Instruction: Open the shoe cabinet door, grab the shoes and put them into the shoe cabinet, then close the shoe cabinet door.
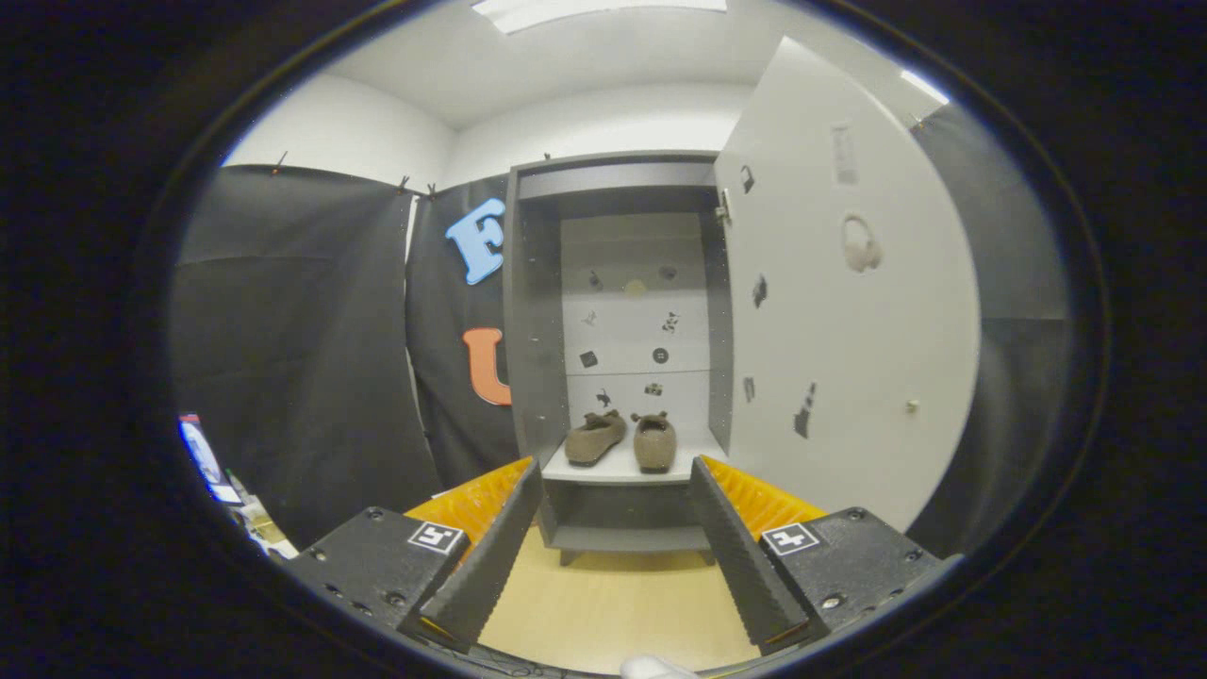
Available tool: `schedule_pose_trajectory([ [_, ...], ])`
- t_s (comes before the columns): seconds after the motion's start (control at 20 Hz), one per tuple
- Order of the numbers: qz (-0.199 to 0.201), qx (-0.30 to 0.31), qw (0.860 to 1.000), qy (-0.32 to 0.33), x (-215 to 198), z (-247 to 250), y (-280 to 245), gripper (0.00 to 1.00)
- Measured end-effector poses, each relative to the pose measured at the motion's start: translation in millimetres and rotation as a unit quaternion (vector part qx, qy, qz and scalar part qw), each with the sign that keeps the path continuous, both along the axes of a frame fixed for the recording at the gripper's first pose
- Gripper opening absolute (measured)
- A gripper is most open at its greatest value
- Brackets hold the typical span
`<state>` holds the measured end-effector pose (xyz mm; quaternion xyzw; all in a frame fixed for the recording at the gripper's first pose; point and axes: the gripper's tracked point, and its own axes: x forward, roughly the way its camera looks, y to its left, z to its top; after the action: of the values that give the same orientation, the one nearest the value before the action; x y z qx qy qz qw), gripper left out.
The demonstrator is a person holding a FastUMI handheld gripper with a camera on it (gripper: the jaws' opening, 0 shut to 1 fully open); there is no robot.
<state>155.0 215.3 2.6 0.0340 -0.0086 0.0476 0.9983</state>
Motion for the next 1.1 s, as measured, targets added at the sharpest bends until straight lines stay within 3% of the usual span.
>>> schedule_pose_trajectory([
  [0.15,-0.037,0.004,0.999,0.001,-27.8,-1.5,-44.2,1.00],
  [0.35,-0.117,0.015,0.993,0.001,-50.7,-9.6,-130.0,1.00],
  [0.65,-0.182,0.039,0.982,0.020,-42.9,-40.2,-250.1,1.00],
  [0.75,-0.174,0.053,0.983,0.028,-24.8,-45.4,-272.3,1.00],
  [1.1,-0.087,0.084,0.991,0.060,30.8,-68.1,-295.6,1.00],
])
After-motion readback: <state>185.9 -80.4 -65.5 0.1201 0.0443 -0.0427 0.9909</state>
